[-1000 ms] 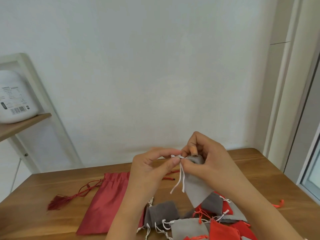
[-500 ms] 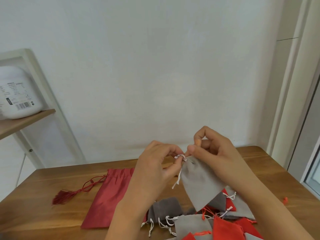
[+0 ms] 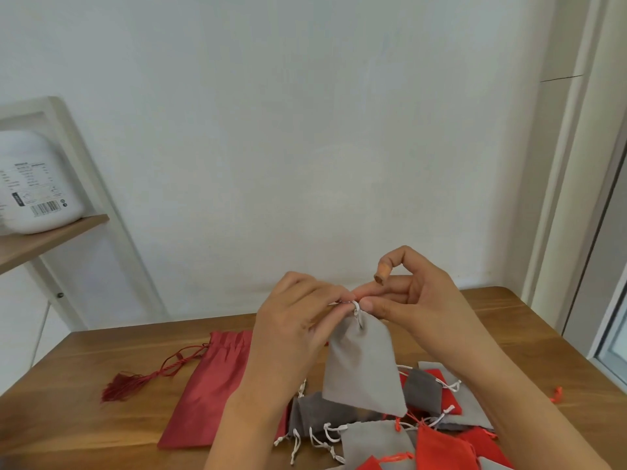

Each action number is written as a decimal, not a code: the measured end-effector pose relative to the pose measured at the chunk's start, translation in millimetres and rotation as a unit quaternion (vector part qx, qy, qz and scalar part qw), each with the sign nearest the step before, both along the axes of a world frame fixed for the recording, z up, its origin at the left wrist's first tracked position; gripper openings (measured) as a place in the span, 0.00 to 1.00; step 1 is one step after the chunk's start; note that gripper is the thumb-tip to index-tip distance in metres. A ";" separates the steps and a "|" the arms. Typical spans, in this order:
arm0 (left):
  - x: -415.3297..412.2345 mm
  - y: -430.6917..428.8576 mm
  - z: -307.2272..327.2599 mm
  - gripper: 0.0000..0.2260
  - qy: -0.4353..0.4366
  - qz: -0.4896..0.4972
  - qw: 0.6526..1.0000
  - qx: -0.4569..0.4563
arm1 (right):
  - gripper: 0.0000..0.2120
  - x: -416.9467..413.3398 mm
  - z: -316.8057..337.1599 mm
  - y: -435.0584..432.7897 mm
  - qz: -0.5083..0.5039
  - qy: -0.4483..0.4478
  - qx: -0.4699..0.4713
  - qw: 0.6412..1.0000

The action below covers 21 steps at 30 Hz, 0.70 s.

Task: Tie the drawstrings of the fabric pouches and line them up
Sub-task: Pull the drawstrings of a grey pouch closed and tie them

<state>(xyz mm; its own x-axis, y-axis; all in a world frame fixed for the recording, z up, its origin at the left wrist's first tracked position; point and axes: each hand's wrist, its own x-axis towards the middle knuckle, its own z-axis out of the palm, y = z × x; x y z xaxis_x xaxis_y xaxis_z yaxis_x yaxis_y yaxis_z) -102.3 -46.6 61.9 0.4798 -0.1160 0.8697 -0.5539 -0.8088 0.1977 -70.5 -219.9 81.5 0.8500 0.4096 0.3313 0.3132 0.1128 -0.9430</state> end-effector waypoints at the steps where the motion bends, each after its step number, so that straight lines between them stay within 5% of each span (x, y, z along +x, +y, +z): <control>1: -0.4 -0.1 0.2 0.06 -0.002 -0.004 1.000 -0.007 | 0.14 -0.2 0.5 -0.8 0.006 0.003 0.000 1.000; 21: -6.6 -5.9 5.2 0.08 0.079 -0.053 0.991 -0.092 | 0.18 -1.9 5.0 -11.2 0.023 -0.054 -0.032 0.998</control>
